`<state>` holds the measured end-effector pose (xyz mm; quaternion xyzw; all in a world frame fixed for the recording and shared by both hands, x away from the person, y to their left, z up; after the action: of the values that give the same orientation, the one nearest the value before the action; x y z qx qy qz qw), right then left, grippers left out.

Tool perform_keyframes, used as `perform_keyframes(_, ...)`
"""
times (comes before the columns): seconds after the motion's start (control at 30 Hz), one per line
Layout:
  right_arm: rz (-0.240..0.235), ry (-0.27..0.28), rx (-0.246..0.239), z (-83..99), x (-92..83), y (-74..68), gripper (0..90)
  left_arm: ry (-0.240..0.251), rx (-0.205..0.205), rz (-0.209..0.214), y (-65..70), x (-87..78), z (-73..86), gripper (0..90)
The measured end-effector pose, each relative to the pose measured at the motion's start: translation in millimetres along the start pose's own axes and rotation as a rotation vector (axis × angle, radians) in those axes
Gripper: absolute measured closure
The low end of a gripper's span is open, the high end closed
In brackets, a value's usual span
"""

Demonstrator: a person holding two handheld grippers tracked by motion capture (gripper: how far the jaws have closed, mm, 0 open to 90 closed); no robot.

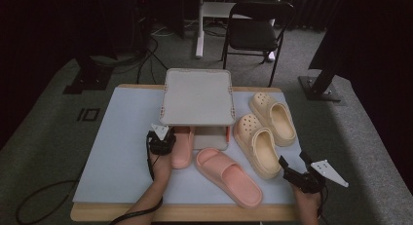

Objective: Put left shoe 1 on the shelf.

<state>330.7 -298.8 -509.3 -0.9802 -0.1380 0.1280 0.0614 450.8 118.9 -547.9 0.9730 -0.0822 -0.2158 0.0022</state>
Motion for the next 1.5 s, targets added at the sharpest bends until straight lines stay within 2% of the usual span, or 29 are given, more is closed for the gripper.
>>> perform_keyframes(0.03, -0.002, -0.001, 0.000, -0.1, -0.1, -0.2, 11.0, 0.003, -0.004, 0.008, 0.9, -0.5, -1.9, 69.3)
perform_keyframes(0.1, 0.000, 0.000, -0.004, -0.3, -0.5, -0.4, 11.0, -0.008, -0.004, 0.020, 2.2, -2.3, -4.3, 61.4)
perform_keyframes(0.13, -0.002, 0.001, -0.005, -0.3, -0.3, -0.8, 11.0, -0.036, -0.009, 0.051, 4.3, -3.0, -1.4, 57.0)
perform_keyframes(0.17, -0.002, 0.001, -0.005, -0.3, -0.3, -0.8, 11.0, -0.036, -0.009, 0.051, 4.3, -3.0, -1.4, 55.2)
perform_keyframes(0.3, -0.004, 0.001, -0.008, -0.4, -0.2, -1.7, 11.0, -0.045, -0.012, 0.077, 2.4, -13.7, 0.1, 55.2)
perform_keyframes(0.4, -0.005, -0.002, -0.007, -0.1, 0.1, -2.9, 11.0, -0.034, -0.020, 0.110, 1.7, -28.4, -3.6, 55.2)
perform_keyframes(0.43, -0.005, -0.002, -0.007, -0.1, 0.1, -2.9, 11.0, -0.034, -0.020, 0.110, 1.7, -28.4, -3.6, 55.2)
perform_keyframes(0.53, -0.007, -0.002, -0.014, -1.0, -0.1, -4.2, 11.0, -0.038, -0.004, 0.140, 2.1, -44.0, -3.4, 55.2)
perform_keyframes(0.63, -0.007, -0.003, -0.014, -0.9, 0.0, -4.3, 11.0, -0.036, 0.010, 0.155, 2.5, -52.0, -3.4, 55.2)
perform_keyframes(0.77, -0.005, -0.004, -0.016, -0.7, 0.2, -4.4, 11.0, -0.032, 0.014, 0.192, 1.4, -70.2, -1.9, 55.2)
perform_keyframes(0.8, -0.005, -0.004, -0.016, -0.7, 0.2, -4.4, 11.0, -0.032, 0.014, 0.192, 1.4, -70.2, -1.9, 55.2)
perform_keyframes(1.0, -0.002, -0.008, -0.019, 0.0, 1.3, -5.0, 11.1, -0.039, 0.040, 0.222, 1.2, -88.9, 5.7, 54.8)
perform_keyframes(1.13, -0.003, -0.009, -0.018, 0.0, 1.3, -5.6, 11.1, -0.043, 0.040, 0.241, 1.0, -97.7, 10.8, 54.8)
perform_keyframes(1.17, -0.002, -0.009, -0.020, 0.1, 1.4, -5.6, 11.0, -0.051, 0.042, 0.252, 2.0, -104.1, 16.7, 54.8)
perform_keyframes(1.5, -0.009, -0.015, -0.025, 0.7, 3.2, -9.3, 11.1, -0.080, 0.081, 0.265, 10.5, -115.5, 40.3, 51.0)
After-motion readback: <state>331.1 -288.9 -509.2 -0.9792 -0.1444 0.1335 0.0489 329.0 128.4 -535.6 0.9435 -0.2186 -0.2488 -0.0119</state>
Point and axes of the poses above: each handheld gripper's, and its own axes: x roughly forward along the jaws, z roughly out of its underside, y roughly to its right, the point moved 9 cm from there along x, roughly forward along the jaws, and after that the axes turned 1 degree about z, right-handed, at the moved point
